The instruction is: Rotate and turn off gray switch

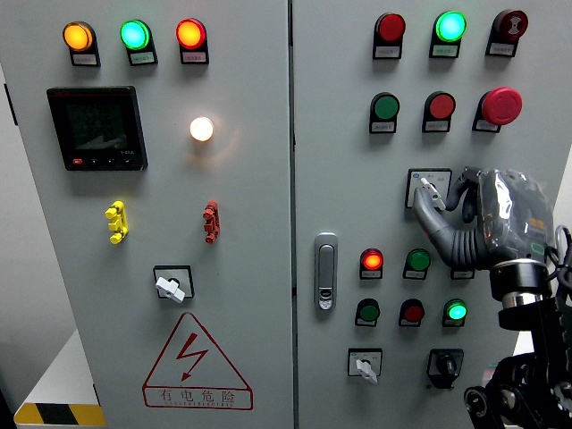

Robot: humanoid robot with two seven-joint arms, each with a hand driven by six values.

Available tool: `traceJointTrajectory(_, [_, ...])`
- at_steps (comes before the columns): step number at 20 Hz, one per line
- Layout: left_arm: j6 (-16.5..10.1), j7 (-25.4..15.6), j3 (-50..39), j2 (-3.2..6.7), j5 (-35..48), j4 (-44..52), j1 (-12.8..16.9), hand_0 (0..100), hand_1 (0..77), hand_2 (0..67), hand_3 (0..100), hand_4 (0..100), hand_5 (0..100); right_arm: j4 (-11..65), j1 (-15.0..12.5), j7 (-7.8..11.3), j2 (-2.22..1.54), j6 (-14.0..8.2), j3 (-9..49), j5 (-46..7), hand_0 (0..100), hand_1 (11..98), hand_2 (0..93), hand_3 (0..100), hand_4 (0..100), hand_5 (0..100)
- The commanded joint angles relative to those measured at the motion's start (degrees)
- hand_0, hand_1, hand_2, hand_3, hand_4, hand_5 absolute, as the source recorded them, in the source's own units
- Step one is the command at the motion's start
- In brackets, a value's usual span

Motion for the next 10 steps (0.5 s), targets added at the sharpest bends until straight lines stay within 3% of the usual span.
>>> traceJointTrajectory(1, [-0.08, 0.0, 0.0, 0.05, -0.08, 0.0, 0.0, 0, 0.0, 10.5, 21, 13, 13, 0.0, 0.0, 0.01, 0.0, -0.32, -0.12, 0.01, 52, 33.7, 69.8, 100, 84, 95])
traceJointTrajectory(10, [0.0, 0.0, 0.0, -0.03, -0.08, 0.0, 0.0, 0, 0.0, 10.5, 21, 13, 13, 0.0, -0.08, 0.01, 0.0, -0.85, -0.12, 0.01, 53, 33.5, 66.0, 100, 84, 94])
